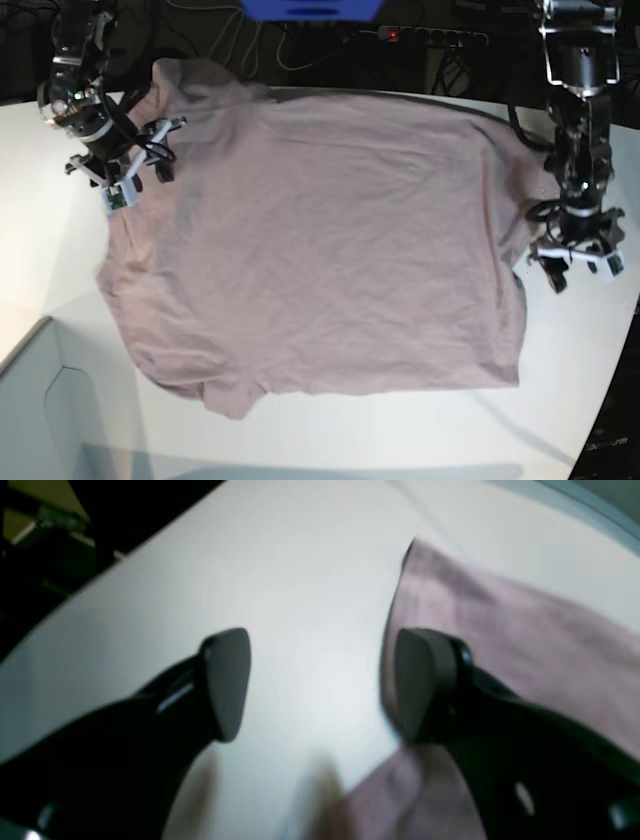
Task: Layout the t-shirt on the table in an organized manner, then fold the t-shirt properly
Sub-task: 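Grasp the shirt shoulder corners with both grippers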
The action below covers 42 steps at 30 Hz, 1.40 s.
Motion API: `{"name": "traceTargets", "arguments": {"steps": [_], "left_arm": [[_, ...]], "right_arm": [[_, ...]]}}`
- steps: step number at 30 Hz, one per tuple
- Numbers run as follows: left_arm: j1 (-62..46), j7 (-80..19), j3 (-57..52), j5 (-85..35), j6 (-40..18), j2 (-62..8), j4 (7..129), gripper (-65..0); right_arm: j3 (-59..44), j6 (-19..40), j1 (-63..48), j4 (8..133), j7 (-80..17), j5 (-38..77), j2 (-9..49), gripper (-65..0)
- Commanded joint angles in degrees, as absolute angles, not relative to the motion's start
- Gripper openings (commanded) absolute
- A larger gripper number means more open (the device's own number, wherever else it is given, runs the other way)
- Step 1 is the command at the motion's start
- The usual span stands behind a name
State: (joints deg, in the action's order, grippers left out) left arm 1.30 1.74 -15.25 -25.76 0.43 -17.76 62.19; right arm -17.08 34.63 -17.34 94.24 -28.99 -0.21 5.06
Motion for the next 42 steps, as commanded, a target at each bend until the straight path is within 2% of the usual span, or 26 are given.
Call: {"name": "traceTargets", "arguments": {"steps": [1,5,14,24,26,30,32,38,42], "left_arm": [[0.0,3.6,-16.7,-25.8,-0.1,-18.0,65.0,-21.4],[-8.2,3.6,-21.0,-25.8,-0.2,-15.4,68.6,-21.4],[-19.3,3.6,-21.9,-25.8,-0.3,-13.1,69.3,-21.4],[-19.2,3.6,-21.5,-25.8,-0.3,-12.4,65.4,-21.7],[-18.3,3.6,-21.4,-25.8,-0.3,-12.3,64.9,-25.0],[-18.2,3.6,-21.8,-25.8,-0.3,-10.9,64.9,-42.4],[-18.6,3.6,-21.8,-25.8,-0.3,-10.8,65.0,-47.2],[-19.0,3.6,-21.4,-25.8,-0.3,-10.7,64.7,-49.2],[-19.6,3.6,-21.8,-25.8,-0.3,-10.7,64.7,-50.9]], "right_arm": [[-17.3,34.9,-17.5,96.4,-27.6,0.4,5.6,-33.1],[-17.1,34.9,-19.6,98.9,-27.6,0.4,5.5,-32.4],[-17.2,34.9,-24.2,101.4,-27.6,0.4,5.5,-32.4],[-17.3,34.9,-25.5,97.3,-27.5,0.4,5.7,-32.4],[-17.3,34.9,-23.3,94.7,-27.5,0.4,5.8,-32.4],[-18.9,34.9,-18.0,87.0,-27.4,0.3,7.2,-32.4],[-20.1,34.8,-14.8,82.6,-27.4,0.3,8.0,-32.4],[-20.6,34.8,-6.2,70.2,-27.3,0.3,13.0,-32.6],[-20.4,34.7,0.0,63.9,-27.3,0.3,14.3,-32.6]]}}
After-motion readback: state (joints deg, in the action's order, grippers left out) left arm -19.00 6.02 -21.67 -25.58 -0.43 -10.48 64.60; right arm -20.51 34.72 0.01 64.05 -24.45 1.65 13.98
